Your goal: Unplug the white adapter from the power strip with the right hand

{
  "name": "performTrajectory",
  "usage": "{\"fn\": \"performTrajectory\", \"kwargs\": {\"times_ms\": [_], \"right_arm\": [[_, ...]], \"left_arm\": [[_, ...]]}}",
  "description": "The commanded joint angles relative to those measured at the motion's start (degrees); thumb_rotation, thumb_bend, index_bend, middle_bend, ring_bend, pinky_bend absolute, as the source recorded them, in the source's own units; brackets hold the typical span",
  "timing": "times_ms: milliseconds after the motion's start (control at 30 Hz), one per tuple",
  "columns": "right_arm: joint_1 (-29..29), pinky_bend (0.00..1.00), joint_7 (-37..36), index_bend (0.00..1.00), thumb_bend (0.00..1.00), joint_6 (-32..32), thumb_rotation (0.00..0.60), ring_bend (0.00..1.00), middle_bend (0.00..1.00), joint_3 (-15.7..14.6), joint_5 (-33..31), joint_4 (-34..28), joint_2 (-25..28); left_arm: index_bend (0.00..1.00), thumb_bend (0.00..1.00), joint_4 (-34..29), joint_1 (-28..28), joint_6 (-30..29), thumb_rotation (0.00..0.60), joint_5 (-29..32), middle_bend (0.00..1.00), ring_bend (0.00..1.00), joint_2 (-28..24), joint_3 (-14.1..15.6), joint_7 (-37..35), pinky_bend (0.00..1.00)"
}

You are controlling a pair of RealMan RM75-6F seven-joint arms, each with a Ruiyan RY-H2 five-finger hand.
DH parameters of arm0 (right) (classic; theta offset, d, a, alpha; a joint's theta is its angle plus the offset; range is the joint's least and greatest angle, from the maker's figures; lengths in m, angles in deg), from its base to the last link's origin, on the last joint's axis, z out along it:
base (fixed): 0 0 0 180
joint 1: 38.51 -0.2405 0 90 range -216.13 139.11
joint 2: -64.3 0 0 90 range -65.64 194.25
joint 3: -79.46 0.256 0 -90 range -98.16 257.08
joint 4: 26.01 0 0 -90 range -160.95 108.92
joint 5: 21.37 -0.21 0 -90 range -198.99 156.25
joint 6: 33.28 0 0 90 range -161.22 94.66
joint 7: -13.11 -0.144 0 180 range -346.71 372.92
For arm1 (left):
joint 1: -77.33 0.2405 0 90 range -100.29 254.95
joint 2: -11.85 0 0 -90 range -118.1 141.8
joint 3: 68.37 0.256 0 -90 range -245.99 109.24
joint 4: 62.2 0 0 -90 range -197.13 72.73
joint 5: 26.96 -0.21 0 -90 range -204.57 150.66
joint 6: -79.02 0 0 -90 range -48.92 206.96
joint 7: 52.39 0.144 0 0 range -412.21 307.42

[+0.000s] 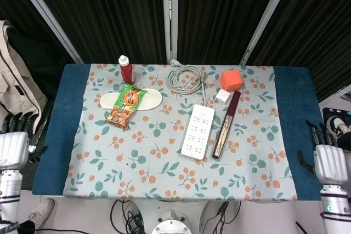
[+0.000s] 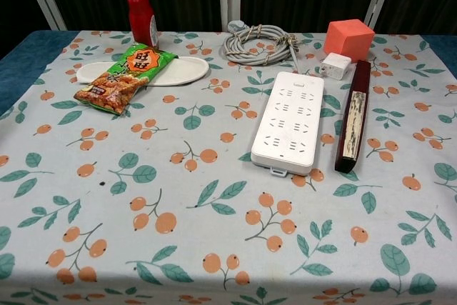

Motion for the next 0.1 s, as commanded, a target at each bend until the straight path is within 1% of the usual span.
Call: {"fn": "performTrajectory", "kwargs": {"times_ms": [33,100], "right_arm": [[3.7,0.14,-2.3,0.00,0.33,-3.2,0.600,0.00,0.12,-2.2,3.1,1.0,-0.1],[4.6,0.14,-2.8,0.00,0.33,-4.1,0.600,0.00,0.12,-2.4,4.3,1.4,-0.2]], "left_arm": [[0.16,0.03,-3.1,3.5,-4.1,0.600,-2.5,0.13,0.07,-0.3,2.1,2.6,0.04],[0.16,0.03,-4.5,4.6,-5.0,0.600,-4.2,0.13,0.07,-0.3,3.1,3.5,0.04]]}}
